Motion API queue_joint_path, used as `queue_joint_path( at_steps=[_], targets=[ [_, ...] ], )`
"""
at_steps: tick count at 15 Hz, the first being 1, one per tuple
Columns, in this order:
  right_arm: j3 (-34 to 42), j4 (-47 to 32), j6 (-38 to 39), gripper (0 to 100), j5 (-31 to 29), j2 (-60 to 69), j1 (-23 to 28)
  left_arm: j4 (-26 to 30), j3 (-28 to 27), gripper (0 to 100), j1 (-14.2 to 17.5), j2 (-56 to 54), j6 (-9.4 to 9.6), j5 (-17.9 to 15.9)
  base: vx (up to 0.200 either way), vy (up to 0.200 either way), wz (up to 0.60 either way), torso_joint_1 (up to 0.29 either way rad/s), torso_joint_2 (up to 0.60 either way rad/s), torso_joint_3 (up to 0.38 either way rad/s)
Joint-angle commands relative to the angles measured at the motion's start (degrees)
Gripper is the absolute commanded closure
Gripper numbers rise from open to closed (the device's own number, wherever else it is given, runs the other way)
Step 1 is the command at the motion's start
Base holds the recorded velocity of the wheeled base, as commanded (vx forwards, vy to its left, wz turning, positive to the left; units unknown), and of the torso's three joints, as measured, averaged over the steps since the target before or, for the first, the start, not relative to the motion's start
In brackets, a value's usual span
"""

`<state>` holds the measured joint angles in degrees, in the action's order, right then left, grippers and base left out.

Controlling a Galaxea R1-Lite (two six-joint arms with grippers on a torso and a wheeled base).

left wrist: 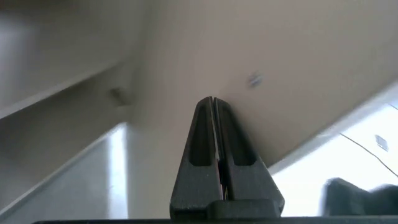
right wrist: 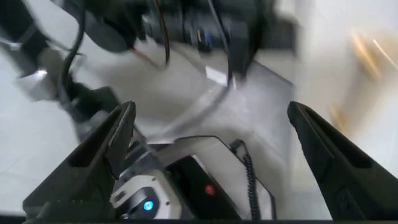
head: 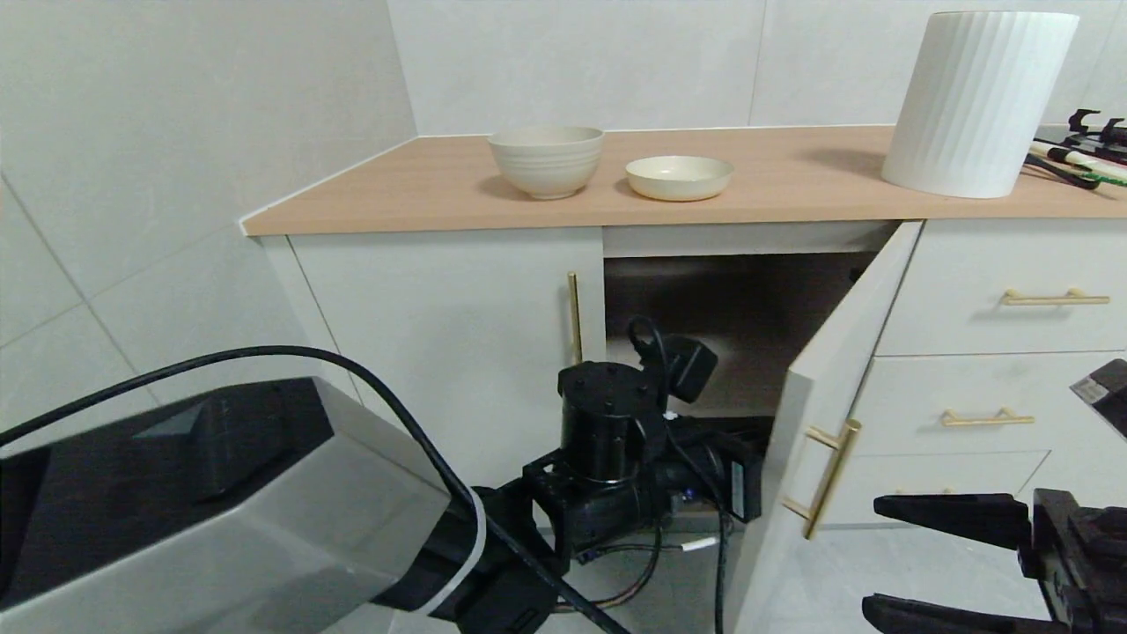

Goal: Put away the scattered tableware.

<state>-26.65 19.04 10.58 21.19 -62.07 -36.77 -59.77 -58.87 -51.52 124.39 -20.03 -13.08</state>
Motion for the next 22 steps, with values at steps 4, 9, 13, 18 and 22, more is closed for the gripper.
queue_joint_path(
  at_steps=[4,9,13,18,22],
  targets=[
    [-0.1,-1.5,0.1,0,5.4,7.8,-2.4,0.3,3.4,100,-11.1,-5.8,-0.01,0.0,0.0,0.0,0.0,0.0,0.0,0.0],
    [-2.3,-1.6,0.7,0,2.4,4.9,-0.8,0.1,8.5,100,0.7,-8.9,0.17,0.4,0.0,0.0,0.0,0.0,0.0,0.0],
    [-7.1,-1.6,4.1,0,-5.6,-1.7,-0.1,0.7,17.9,100,9.8,-21.2,0.43,0.3,0.0,0.0,0.0,0.0,0.0,0.0],
    [-18.2,-1.8,0.8,0,-20.5,-15.4,-0.2,8.0,25.5,100,26.2,-35.2,0.52,0.3,0.0,0.0,0.0,0.0,0.0,0.0],
    [-29.9,-6.4,-2.4,0,-21.1,-20.9,-0.1,21.0,19.9,100,33.9,-42.3,2.45,0.3,0.0,0.0,0.0,0.0,0.0,0.0]
  ],
)
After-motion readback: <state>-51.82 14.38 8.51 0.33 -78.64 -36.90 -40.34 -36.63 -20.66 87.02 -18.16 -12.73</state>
